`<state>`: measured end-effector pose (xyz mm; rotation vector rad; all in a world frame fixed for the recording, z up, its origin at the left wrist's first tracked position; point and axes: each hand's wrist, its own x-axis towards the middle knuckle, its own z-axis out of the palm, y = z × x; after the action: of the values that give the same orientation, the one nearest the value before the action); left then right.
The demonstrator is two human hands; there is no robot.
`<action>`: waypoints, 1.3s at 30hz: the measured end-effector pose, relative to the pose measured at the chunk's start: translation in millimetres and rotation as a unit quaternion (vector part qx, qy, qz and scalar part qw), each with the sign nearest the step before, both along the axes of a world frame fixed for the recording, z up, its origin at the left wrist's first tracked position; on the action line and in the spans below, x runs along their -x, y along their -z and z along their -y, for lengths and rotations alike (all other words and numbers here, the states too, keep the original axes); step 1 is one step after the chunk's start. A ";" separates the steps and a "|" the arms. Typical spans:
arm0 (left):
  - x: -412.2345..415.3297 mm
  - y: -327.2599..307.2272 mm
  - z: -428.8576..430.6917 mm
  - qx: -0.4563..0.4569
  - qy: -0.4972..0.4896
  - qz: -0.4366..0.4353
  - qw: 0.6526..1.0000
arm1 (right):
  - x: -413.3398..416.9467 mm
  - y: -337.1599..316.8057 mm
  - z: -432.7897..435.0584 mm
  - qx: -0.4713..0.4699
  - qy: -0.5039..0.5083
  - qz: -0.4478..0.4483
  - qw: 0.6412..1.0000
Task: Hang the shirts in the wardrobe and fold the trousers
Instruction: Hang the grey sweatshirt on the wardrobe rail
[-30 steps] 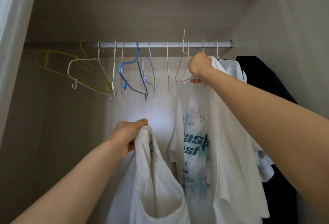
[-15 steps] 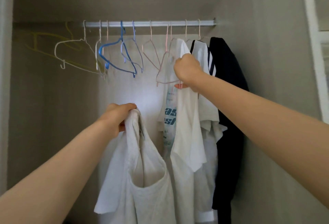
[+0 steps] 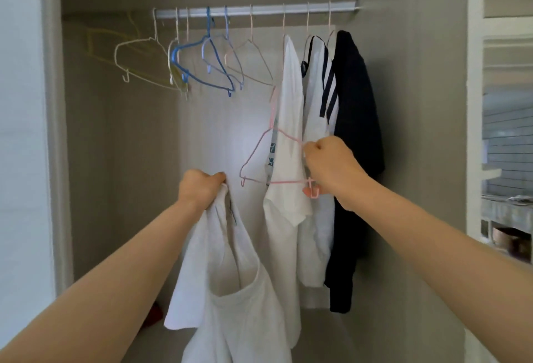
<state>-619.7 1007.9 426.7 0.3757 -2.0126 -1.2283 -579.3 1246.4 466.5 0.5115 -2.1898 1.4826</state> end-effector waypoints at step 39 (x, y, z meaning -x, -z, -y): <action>42.8 48.6 43.6 -0.042 0.136 0.100 0.985 | -17.4 104.5 41.2 -0.049 -0.013 0.088 0.995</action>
<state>-662.5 964.2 378.1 0.2793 -2.2439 -1.4959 -561.9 1205.2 361.9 0.4583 -2.4114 1.4898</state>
